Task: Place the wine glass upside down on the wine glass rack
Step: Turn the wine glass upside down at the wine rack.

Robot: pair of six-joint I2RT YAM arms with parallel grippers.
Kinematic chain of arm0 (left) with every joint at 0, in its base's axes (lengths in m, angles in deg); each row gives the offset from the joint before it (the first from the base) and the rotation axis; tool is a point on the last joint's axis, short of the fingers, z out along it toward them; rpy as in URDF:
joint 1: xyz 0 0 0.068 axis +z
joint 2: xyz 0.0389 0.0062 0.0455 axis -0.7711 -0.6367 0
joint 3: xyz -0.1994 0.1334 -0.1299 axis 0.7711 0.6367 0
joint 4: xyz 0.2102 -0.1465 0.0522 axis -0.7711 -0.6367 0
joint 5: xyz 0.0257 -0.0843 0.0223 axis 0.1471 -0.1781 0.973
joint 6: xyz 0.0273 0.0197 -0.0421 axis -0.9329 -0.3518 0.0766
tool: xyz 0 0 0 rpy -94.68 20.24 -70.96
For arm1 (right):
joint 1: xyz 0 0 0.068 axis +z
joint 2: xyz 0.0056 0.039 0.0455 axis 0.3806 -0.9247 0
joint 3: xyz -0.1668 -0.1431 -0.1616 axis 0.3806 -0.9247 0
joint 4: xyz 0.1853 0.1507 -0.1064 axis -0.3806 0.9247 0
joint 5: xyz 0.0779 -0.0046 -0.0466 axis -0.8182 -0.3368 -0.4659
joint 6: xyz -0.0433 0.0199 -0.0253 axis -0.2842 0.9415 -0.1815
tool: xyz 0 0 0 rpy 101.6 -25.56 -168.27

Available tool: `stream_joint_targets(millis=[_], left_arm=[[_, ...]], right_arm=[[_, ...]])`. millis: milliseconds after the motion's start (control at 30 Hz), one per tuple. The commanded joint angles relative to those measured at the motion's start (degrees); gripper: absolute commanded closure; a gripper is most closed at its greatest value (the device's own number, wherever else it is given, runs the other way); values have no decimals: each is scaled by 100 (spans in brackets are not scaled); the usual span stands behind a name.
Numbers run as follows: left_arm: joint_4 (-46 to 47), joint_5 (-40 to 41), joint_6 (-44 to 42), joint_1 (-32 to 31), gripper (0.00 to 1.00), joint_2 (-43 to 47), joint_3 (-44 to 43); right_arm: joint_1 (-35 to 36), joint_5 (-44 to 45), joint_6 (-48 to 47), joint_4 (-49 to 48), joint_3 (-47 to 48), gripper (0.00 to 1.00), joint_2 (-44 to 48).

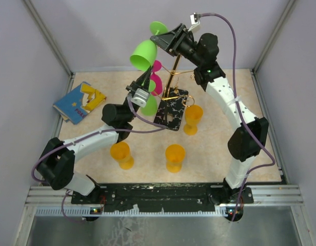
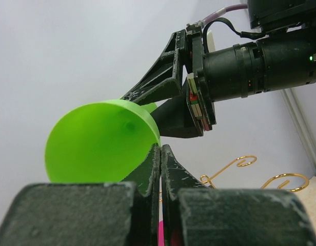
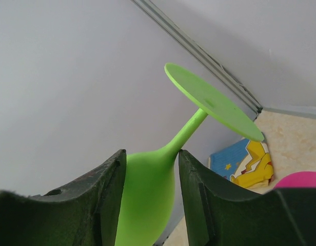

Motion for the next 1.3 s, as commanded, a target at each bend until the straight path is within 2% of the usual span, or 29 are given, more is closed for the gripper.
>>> stream_joint_targets(millis=[0,267,500,1267], left_arm=[[248,-206,244,-99,100,82,-80],[386,-533,535,-197,100,-86,-96],[382,-524,513,-210,100,-205,-161],[699,-777,1223,-210,100,-860,-550]], right_arm=[[35,-124,173,-464,242,54,-22],[45,-145,235,-503,377,55,-122],[45,-227,184,-485,496,67,-190],[45,-346,138,-429,655,66,-308]])
